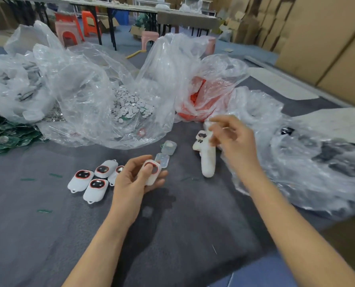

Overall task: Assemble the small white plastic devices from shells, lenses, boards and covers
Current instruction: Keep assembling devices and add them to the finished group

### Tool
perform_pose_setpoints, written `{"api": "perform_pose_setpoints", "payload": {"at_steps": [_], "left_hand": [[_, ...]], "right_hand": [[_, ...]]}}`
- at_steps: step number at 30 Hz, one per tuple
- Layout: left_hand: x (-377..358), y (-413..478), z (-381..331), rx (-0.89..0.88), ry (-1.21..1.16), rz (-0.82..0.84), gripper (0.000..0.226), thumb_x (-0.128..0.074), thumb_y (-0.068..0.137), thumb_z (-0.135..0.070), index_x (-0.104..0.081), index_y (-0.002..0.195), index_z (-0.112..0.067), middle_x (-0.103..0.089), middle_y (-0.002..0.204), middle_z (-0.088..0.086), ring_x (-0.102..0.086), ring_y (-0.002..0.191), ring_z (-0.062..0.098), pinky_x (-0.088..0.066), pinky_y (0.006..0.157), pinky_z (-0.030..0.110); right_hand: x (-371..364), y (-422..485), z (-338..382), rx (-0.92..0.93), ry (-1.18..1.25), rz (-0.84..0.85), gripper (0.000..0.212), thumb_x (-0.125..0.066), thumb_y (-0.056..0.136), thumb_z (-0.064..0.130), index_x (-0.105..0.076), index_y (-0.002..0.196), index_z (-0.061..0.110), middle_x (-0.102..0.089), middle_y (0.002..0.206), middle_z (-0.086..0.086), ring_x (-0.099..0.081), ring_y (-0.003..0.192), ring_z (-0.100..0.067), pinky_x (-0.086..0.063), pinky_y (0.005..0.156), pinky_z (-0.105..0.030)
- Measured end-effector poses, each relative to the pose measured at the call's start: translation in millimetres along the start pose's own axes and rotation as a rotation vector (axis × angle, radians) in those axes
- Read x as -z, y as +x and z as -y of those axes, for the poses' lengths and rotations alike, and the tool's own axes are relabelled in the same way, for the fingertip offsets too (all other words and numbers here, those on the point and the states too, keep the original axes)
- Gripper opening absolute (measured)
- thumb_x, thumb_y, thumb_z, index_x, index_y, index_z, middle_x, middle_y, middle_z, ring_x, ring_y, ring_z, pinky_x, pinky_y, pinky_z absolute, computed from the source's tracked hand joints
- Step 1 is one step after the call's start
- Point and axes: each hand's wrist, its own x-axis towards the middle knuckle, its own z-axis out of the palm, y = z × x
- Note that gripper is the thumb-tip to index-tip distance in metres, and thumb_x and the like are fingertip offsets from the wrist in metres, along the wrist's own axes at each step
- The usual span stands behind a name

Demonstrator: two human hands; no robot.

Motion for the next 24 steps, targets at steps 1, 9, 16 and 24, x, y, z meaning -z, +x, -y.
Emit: {"api": "perform_pose_setpoints", "payload": {"at_steps": [1, 9, 16, 24], "left_hand": [[0.1, 0.7, 0.9, -0.013, 0.026, 0.001, 0.014, -0.057, 0.092, -0.009, -0.063, 0.104, -0.014, -0.074, 0.094, 0.005, -0.073, 0.085, 0.028, -0.057, 0.063, 0.024], [1.4, 1.1, 4.8, -0.035, 0.100, 0.031, 0.018, -0.057, 0.092, 0.002, -0.064, 0.095, -0.015, -0.074, 0.087, 0.003, -0.073, 0.080, 0.026, -0.057, 0.061, 0.022], [4.1, 1.8, 3.0, -0.025, 0.085, 0.043, 0.015, -0.058, 0.091, -0.004, -0.065, 0.098, -0.016, -0.074, 0.090, 0.006, -0.073, 0.082, 0.027, -0.056, 0.062, 0.021], [3.5, 0.8, 2.2, -0.012, 0.088, 0.049, 0.017, -0.058, 0.092, -0.006, -0.067, 0.095, -0.020, -0.074, 0.091, 0.006, -0.073, 0.081, 0.026, -0.056, 0.060, 0.021]], "right_hand": [[23.5, 13.2, 3.1, 0.024, -0.047, -0.145, 0.013, -0.060, 0.086, 0.019, -0.067, 0.084, 0.030, -0.064, 0.070, 0.008, -0.061, 0.056, -0.009, -0.049, 0.055, -0.020], [161.4, 81.1, -80.1, -0.713, -1.068, -0.091, 0.028, -0.049, 0.092, 0.007, -0.060, 0.113, -0.009, -0.059, 0.118, -0.029, -0.056, 0.109, -0.038, -0.043, 0.082, -0.035], [151.1, 85.9, -98.3, -0.642, -1.456, 0.176, 0.026, -0.049, 0.090, -0.003, -0.061, 0.114, 0.000, -0.062, 0.117, -0.017, -0.058, 0.105, -0.033, -0.045, 0.073, -0.039], [151.6, 81.5, -97.1, -0.561, -1.649, 0.185, 0.021, -0.054, 0.093, 0.012, -0.065, 0.109, 0.008, -0.066, 0.113, -0.010, -0.063, 0.099, -0.029, -0.044, 0.055, -0.032]]}}
